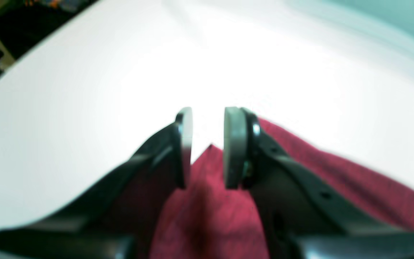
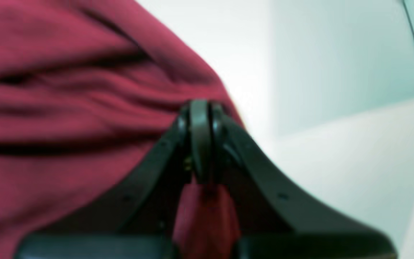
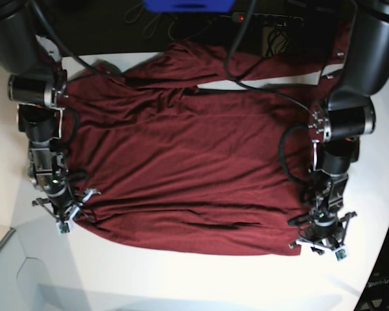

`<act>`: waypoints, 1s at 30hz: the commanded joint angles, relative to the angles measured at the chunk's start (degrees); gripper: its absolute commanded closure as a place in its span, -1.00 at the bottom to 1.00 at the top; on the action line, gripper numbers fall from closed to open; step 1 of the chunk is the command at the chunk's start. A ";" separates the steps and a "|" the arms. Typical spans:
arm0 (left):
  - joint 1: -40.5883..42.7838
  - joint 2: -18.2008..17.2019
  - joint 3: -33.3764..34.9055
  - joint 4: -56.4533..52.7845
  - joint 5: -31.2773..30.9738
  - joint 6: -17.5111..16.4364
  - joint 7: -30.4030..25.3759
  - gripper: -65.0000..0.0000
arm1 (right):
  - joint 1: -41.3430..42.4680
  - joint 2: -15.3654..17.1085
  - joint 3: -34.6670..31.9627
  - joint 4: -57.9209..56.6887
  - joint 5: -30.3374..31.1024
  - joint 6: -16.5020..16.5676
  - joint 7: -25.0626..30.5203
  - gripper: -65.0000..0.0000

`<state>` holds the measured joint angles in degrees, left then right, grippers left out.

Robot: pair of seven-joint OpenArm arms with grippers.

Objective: Layout the t-shirt on the table in an organized manner, then fold the t-shirt properly
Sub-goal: 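Spread the shirt wider with both grippers, pulling its sides apart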

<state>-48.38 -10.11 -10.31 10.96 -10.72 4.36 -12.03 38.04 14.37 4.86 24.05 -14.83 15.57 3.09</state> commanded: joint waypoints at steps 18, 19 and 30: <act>6.93 1.45 0.33 3.85 0.57 -0.54 -1.73 0.56 | -25.87 -5.27 0.19 55.64 0.28 0.03 -15.62 1.00; 7.63 1.36 0.33 4.82 0.57 -0.54 -1.46 0.56 | -27.54 -5.80 0.19 58.28 0.28 0.03 -17.20 1.00; 8.42 -1.63 0.42 4.91 0.65 -0.62 -1.81 0.55 | -43.10 -7.73 0.10 77.00 0.28 2.14 -27.22 1.00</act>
<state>-37.93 -10.92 -9.91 15.05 -10.20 3.86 -12.21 -5.34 6.44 4.75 100.14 -14.59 17.54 -24.64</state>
